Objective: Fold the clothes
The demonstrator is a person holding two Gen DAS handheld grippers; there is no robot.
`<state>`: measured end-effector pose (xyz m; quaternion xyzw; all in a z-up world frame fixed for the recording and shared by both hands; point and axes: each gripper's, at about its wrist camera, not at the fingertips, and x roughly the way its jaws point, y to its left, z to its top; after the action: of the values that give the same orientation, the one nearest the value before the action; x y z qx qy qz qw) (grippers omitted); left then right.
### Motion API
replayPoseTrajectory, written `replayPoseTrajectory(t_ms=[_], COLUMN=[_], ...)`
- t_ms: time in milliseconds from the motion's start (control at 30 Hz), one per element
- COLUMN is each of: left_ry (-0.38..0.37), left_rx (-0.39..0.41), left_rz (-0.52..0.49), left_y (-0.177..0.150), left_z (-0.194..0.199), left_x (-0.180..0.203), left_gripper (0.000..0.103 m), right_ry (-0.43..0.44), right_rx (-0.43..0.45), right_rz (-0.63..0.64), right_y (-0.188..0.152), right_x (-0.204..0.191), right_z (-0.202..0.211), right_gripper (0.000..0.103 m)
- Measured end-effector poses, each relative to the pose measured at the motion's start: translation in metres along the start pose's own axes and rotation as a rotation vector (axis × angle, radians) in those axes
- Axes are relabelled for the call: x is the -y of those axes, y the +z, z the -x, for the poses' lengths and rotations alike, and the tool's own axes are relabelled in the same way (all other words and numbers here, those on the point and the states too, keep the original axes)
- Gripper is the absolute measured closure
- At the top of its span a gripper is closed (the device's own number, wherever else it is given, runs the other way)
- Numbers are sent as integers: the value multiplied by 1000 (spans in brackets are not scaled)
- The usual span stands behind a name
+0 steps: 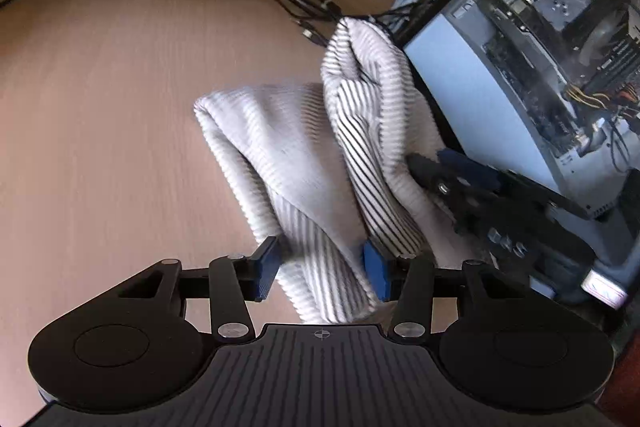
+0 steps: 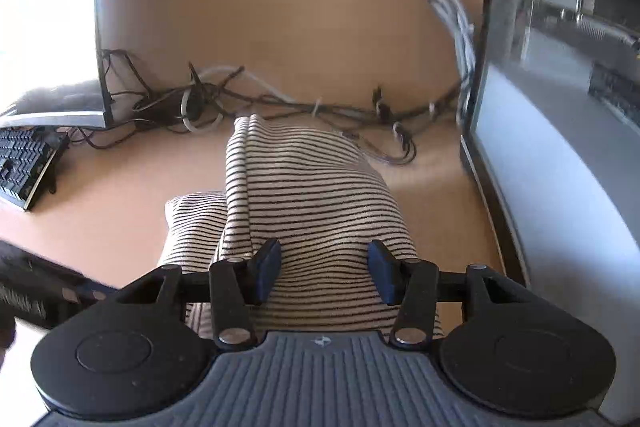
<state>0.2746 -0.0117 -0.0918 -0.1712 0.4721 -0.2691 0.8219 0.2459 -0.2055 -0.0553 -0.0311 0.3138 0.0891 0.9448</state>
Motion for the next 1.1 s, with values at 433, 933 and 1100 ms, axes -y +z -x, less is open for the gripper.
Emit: replayPoseTrajectory(t_ms=[433,933,1100], left_ry=[94,285,333], left_rx=[48,93,101], left_rz=[-24,-80,-118], left_y=[4,-11,-10], left_z=[13,22,24], left_x=[-4,15,18], left_gripper=[50,46,41], right_ry=[-67,-81,-171], right_rx=[27,91,32], right_rz=[80,375,444], right_y=[-5,-6,-10], right_x=[-1,-66,-84], right_z=[25,27,-15], right_gripper=[31,21,18])
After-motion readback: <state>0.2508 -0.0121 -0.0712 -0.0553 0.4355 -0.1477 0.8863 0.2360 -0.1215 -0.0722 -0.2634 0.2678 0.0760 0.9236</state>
